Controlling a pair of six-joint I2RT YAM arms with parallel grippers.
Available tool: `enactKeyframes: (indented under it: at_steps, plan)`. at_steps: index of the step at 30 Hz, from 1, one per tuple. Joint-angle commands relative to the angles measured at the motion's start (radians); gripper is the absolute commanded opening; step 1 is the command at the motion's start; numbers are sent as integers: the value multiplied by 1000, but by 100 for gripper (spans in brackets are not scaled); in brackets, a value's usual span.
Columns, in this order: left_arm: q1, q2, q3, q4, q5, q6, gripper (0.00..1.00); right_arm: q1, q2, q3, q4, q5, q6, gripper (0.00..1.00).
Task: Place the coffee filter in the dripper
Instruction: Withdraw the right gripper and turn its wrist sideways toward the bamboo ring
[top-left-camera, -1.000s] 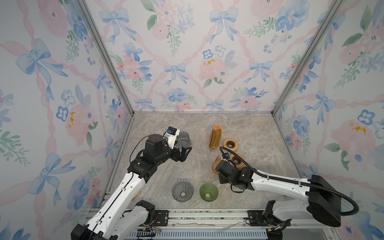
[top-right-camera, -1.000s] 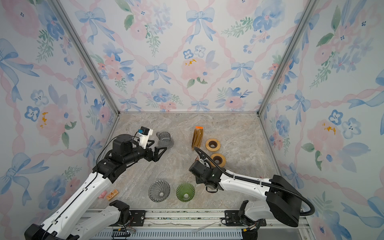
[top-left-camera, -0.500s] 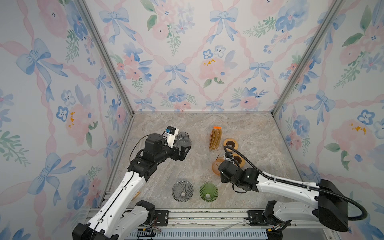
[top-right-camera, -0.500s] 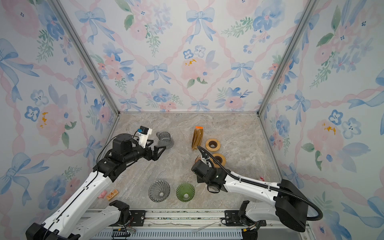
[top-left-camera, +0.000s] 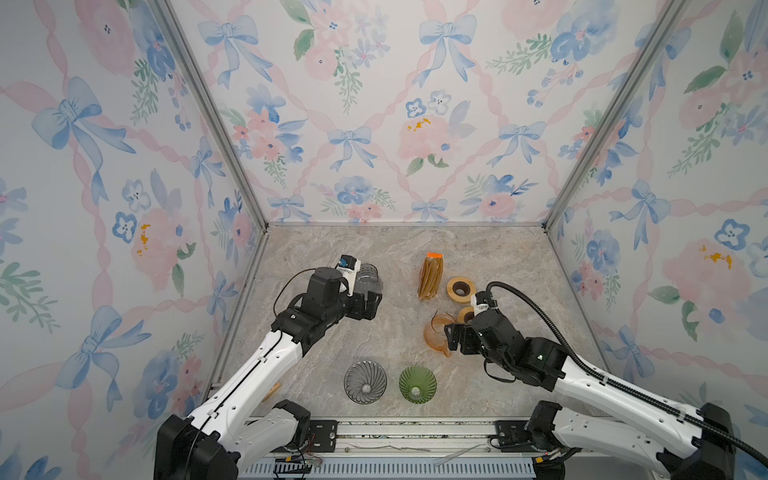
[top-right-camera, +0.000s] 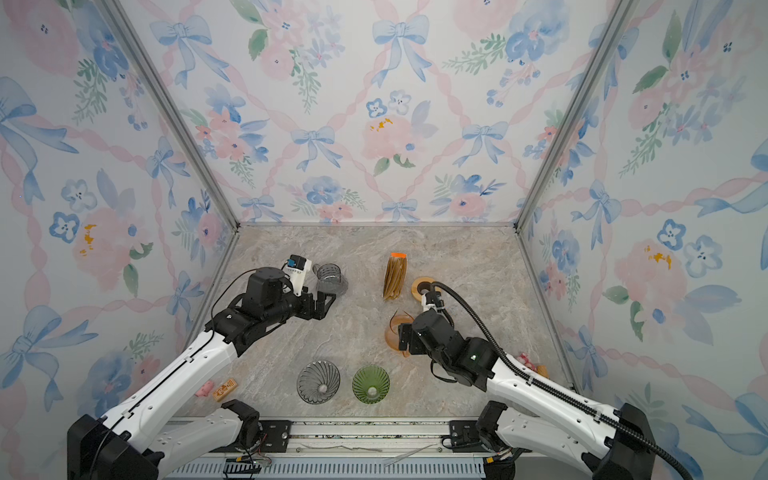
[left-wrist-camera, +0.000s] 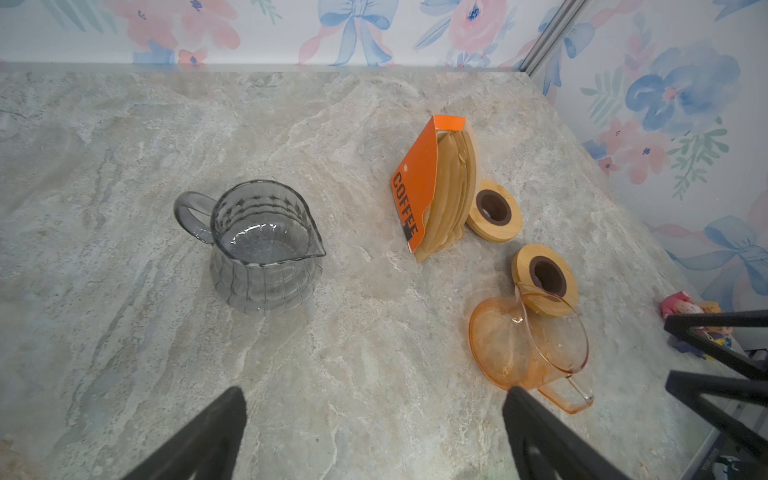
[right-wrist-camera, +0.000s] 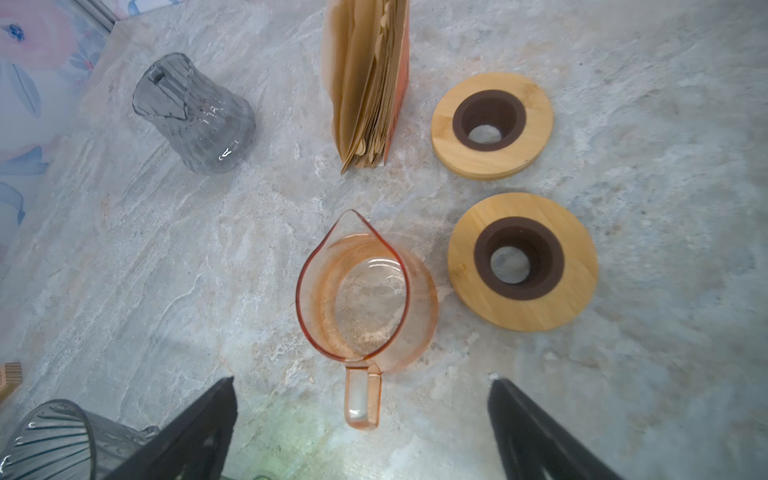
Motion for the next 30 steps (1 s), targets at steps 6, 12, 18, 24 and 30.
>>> enactKeyframes:
  at_steps: [6, 12, 18, 24, 30]
  plan:
    - [-60, 68, 57, -142, -80, -170, 98, -319, -140, -98, -13, -315, -66, 96]
    - [-103, 74, 74, -138, -55, -145, 98, -533, -171, -165, 17, -502, -73, 96]
    - [-106, 81, 67, -84, 46, -24, 98, -709, -168, -221, 53, -642, -65, 99]
    - [-86, 79, 76, -50, 186, 75, 98, -826, -129, -285, 177, -792, -36, 100]
    - [-75, 43, 58, -31, 229, 109, 98, -870, -82, -286, 180, -809, -71, 90]
